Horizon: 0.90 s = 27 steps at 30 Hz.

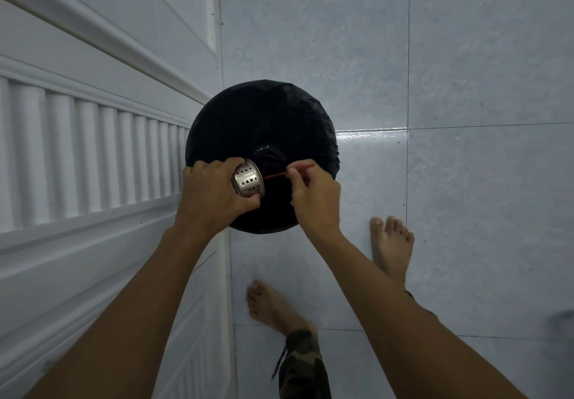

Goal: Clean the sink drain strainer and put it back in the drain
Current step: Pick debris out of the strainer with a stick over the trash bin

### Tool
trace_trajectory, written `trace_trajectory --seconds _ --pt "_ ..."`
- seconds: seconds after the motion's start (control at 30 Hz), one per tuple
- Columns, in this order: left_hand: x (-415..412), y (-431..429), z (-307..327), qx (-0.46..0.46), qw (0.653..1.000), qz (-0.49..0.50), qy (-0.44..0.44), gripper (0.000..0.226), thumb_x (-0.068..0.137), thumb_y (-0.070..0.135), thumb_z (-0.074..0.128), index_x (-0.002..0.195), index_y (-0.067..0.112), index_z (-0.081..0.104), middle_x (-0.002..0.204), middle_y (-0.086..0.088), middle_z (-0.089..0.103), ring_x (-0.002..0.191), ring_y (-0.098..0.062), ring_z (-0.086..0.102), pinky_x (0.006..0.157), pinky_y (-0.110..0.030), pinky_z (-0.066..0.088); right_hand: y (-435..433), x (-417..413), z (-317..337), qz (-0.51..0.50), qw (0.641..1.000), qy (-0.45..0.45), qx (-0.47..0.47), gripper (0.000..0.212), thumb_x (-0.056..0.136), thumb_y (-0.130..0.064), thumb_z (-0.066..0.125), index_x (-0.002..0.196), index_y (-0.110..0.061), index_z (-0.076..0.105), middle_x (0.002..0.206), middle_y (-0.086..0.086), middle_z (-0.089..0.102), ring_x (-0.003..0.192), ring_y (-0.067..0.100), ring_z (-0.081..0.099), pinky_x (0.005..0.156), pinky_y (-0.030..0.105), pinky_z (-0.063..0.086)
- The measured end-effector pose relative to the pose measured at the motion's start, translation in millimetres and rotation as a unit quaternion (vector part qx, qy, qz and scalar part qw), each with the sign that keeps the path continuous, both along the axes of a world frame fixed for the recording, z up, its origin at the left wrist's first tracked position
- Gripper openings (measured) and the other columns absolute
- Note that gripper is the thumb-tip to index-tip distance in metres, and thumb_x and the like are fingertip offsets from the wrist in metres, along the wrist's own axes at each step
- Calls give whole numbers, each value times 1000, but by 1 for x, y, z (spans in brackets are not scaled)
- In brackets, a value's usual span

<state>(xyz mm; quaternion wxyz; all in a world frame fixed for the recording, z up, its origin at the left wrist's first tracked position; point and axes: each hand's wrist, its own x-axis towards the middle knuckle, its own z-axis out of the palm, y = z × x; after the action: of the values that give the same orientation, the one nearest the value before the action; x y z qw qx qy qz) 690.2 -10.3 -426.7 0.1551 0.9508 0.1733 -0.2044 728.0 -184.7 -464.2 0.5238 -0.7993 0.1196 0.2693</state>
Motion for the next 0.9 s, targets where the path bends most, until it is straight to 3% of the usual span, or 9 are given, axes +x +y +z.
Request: trace_trajectory --seconds 0.17,0.27,0.33,0.5,0.6,0.67,0.73,0.8,0.9 --pt "2 1 -1 17 1000 -15 -2 73 70 49 84 133 21 62 111 -8 73 108 -35 60 99 -49 38 5 6 -1 2 982 133 134 13 103 -20 62 108 -12 72 92 -2 79 74 12 71 61 27 62" --pt "2 2 0 7 1000 -23 -3 74 68 45 87 134 22 63 111 -7 73 111 -35 58 99 -49 36 6 12 -7 23 998 49 -11 14 104 -18 60 107 -12 71 95 2 76 80 18 73 70 29 64" --pt "1 4 1 9 1000 -17 -8 74 69 43 88 135 23 62 114 -6 72 114 -35 57 99 -49 35 7 17 -7 -11 1000 13 13 12 103 -20 61 106 -14 72 91 -2 76 75 10 72 65 26 63" --pt "10 5 2 -22 999 -1 -24 74 69 38 89 135 23 62 119 -6 70 111 -31 63 101 -49 37 13 22 -7 -28 958 222 181 13 101 -17 64 104 -11 75 93 3 80 74 7 70 60 20 57" --pt "9 7 2 -36 999 -9 -18 75 66 33 92 134 21 64 121 -9 70 111 -33 64 102 -51 40 7 27 -14 44 982 164 79 13 101 -16 63 101 -9 74 90 5 80 70 10 70 61 21 58" --pt "9 7 1 -45 999 -6 -4 76 65 32 93 134 22 65 122 -10 69 113 -34 63 104 -51 40 9 29 -15 7 996 86 33 14 102 -19 63 101 -10 74 87 0 79 61 6 67 56 15 55" --pt "12 4 1 -57 998 -10 5 75 64 31 93 133 22 65 122 -9 69 112 -33 62 105 -52 41 13 33 -13 -61 982 128 123 14 102 -19 64 104 -9 74 90 0 80 63 4 65 56 16 54" --pt "14 4 1 -75 997 -31 11 73 64 31 92 132 22 67 120 -7 71 112 -31 64 102 -55 45 15 35 -9 -100 930 237 264 14 102 -17 64 105 -8 74 93 3 80 69 5 64 59 19 55" --pt "14 10 -1 -93 995 -13 10 72 63 28 94 130 18 68 117 -7 73 110 -29 67 102 -55 47 12 47 -9 -131 928 226 267 14 103 -17 62 104 -9 73 91 4 80 69 7 64 61 22 57"
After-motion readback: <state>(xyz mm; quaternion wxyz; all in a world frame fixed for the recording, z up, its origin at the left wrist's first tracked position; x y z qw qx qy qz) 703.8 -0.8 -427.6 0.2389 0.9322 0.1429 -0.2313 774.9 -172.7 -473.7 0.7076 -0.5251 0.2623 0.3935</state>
